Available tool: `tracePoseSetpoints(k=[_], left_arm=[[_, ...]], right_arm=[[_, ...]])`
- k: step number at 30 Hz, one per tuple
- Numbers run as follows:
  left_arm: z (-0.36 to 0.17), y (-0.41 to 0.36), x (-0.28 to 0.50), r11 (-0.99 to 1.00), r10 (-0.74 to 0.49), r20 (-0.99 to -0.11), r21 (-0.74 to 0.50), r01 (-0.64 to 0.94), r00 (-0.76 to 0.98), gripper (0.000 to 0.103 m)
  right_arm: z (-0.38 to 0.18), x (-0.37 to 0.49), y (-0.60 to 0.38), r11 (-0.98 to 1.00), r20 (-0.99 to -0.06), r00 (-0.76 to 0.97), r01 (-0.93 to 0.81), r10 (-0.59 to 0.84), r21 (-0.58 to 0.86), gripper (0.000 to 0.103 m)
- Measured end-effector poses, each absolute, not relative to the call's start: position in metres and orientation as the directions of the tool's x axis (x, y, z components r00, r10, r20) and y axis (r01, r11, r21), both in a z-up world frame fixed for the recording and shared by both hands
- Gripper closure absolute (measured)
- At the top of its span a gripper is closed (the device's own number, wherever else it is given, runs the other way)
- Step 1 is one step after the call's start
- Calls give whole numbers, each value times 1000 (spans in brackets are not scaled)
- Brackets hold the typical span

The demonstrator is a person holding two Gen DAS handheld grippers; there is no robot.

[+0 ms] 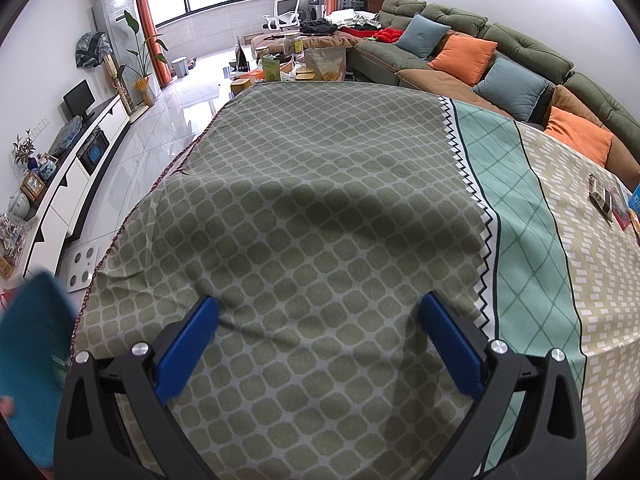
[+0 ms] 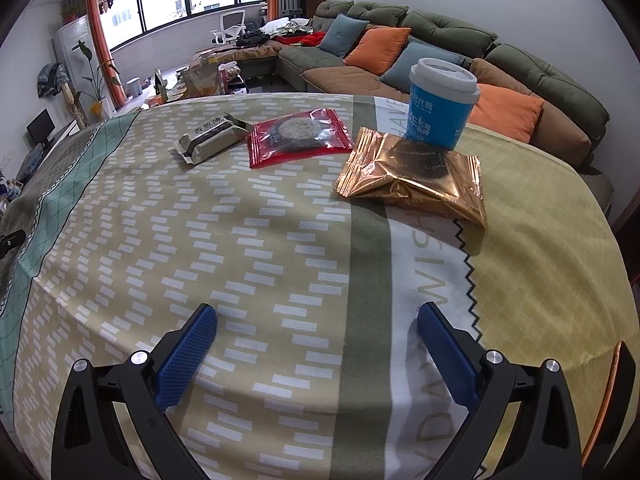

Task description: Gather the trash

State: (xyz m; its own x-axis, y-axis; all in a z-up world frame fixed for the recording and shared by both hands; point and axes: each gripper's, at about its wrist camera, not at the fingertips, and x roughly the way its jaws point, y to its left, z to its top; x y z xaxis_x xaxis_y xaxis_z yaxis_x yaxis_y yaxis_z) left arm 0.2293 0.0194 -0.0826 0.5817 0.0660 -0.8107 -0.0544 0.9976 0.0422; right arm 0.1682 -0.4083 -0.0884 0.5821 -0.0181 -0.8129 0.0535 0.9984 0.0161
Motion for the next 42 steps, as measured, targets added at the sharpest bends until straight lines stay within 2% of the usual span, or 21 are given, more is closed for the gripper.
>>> tracePoseSetpoints(k=[42], left_arm=[[-83,20,229,998,66,-811,42,-54,582,3]], right_arm=[[-91,178,-427,995,-813,582,96,-39,22,3]])
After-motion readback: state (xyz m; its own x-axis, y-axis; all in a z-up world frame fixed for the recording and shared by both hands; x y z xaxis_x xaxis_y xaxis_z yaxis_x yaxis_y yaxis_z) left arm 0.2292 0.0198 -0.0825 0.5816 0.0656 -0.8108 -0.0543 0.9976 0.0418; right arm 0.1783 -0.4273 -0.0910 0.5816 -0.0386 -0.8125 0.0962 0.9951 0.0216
